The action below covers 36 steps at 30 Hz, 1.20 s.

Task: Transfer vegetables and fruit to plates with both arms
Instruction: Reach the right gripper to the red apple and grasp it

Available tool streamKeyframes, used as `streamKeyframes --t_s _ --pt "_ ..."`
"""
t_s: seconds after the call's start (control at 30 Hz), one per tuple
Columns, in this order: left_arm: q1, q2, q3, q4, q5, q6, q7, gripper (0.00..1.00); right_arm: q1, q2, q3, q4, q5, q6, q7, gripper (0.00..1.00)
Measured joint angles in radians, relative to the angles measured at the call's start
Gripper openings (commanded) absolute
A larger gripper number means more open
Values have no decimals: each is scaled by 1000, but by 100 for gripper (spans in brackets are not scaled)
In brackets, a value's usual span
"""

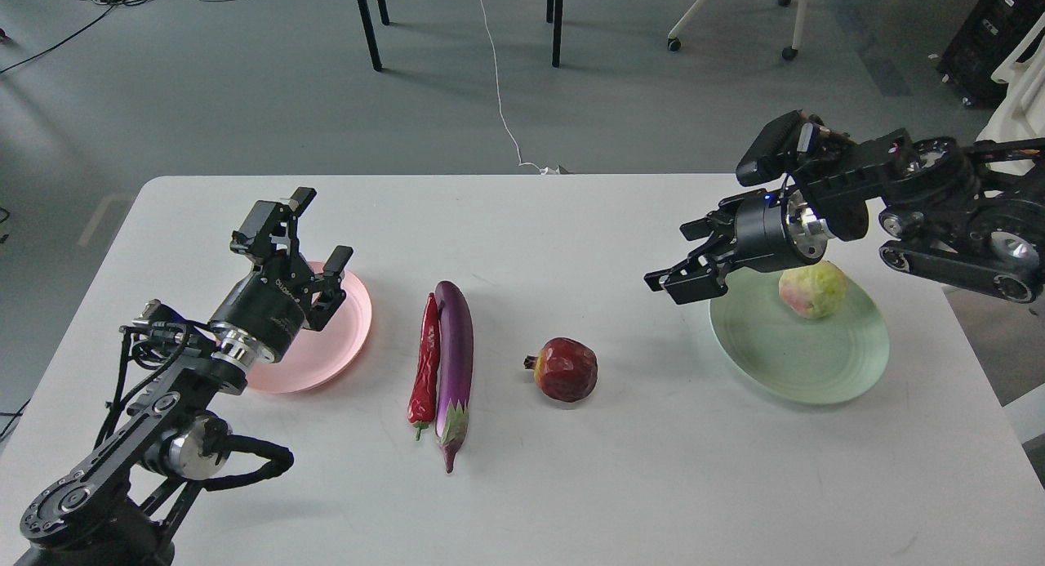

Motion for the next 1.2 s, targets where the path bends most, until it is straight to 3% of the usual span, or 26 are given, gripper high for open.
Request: streamKeyframes --t_s 0.5,0.8,0.83,1.03,1.2 --pt "8 5 -8 -8 0 1 0 100 -59 266 -50 -69 15 -6 0 94" --pt "9 6 -13 -8 0 1 0 100 -110 349 -54 -135 15 -8 0 91" --pt "9 6 -13 -8 0 1 0 100 -112 352 -58 -138 15 -8 0 89" --pt "9 6 -13 -7 0 0 0 100 -112 355 -106 -142 15 -7 0 48" --pt "9 6 -14 -7 0 0 0 100 -102 351 -113 -136 13 -8 0 46"
